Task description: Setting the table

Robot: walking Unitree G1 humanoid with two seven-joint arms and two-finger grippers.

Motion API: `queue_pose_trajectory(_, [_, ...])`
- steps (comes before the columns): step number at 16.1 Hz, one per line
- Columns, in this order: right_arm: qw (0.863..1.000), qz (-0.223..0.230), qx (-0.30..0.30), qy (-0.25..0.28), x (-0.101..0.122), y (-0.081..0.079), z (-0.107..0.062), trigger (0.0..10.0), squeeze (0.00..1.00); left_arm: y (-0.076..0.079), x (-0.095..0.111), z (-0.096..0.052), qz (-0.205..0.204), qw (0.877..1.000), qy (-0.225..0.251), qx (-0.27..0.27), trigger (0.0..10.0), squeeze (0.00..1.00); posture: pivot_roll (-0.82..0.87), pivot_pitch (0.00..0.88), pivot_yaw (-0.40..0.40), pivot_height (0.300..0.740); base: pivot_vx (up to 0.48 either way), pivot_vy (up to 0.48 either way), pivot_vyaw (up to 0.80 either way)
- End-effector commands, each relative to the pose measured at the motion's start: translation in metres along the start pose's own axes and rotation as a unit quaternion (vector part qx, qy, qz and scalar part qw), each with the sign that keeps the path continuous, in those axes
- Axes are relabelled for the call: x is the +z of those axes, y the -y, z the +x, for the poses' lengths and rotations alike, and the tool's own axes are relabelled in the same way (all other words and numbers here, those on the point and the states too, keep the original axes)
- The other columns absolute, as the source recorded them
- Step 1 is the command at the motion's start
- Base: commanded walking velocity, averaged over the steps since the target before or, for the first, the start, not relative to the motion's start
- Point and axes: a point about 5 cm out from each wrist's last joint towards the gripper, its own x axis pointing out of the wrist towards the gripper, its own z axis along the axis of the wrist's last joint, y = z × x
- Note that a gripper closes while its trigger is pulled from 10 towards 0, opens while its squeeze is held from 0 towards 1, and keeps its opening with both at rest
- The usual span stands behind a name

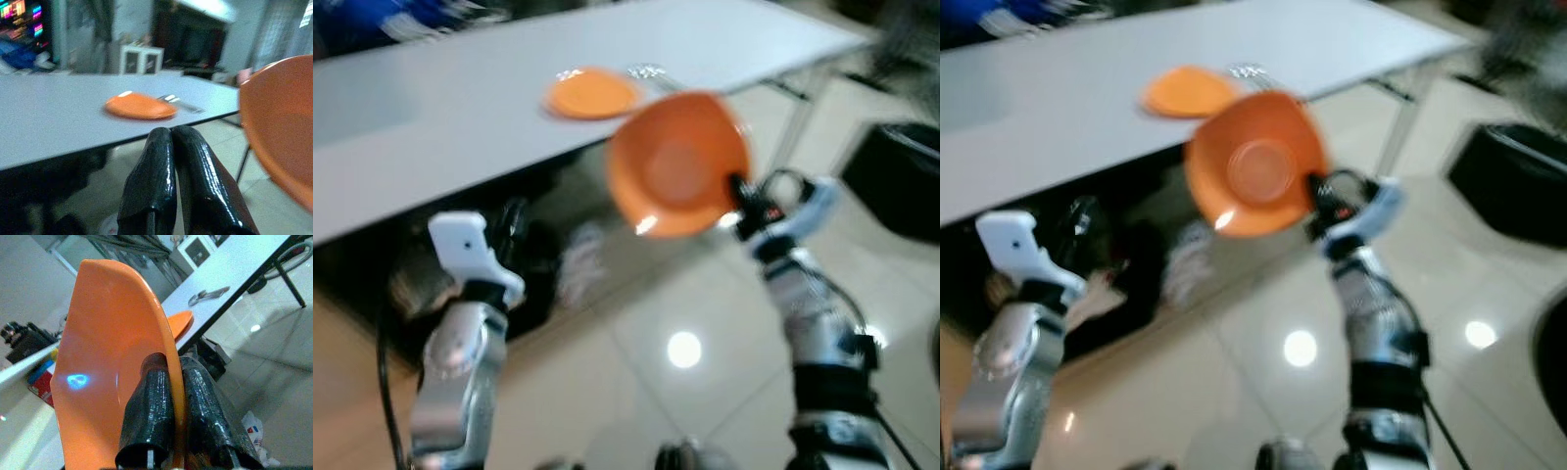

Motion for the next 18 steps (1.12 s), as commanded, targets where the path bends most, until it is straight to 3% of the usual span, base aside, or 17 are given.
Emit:
queue_pose_trajectory(1, [1.0, -0.012, 0.004, 0.019, 0.012, -0.006, 0.006, 10.0, 0.0, 0.006, 0.001, 0.001, -0.002, 1.0, 0.002, -0.01, 10.0, 0.0, -0.12, 0.09, 0.009, 0.74, 0.48, 0.0, 0.0])
queue_pose_trajectory(13, [0.997, -0.001, 0.068, 0.04, 0.019, -0.023, 0.006, 10.0, 0.0, 0.015, 0.013, 0.007, -0.005, 0.999, 0.021, -0.038, 10.0, 0.0, -0.13, 0.095, 0.014, 0.74, 0.48, 0.0, 0.0])
queue_pose_trajectory(18, [0.996, -0.01, 0.075, 0.045, 0.027, -0.034, 0.017, 10.0, 0.0, 0.016, 0.026, 0.012, -0.001, 0.998, 0.043, -0.041, 10.0, 0.0, -0.12, 0.098, 0.01, 0.74, 0.48, 0.0, 0.0])
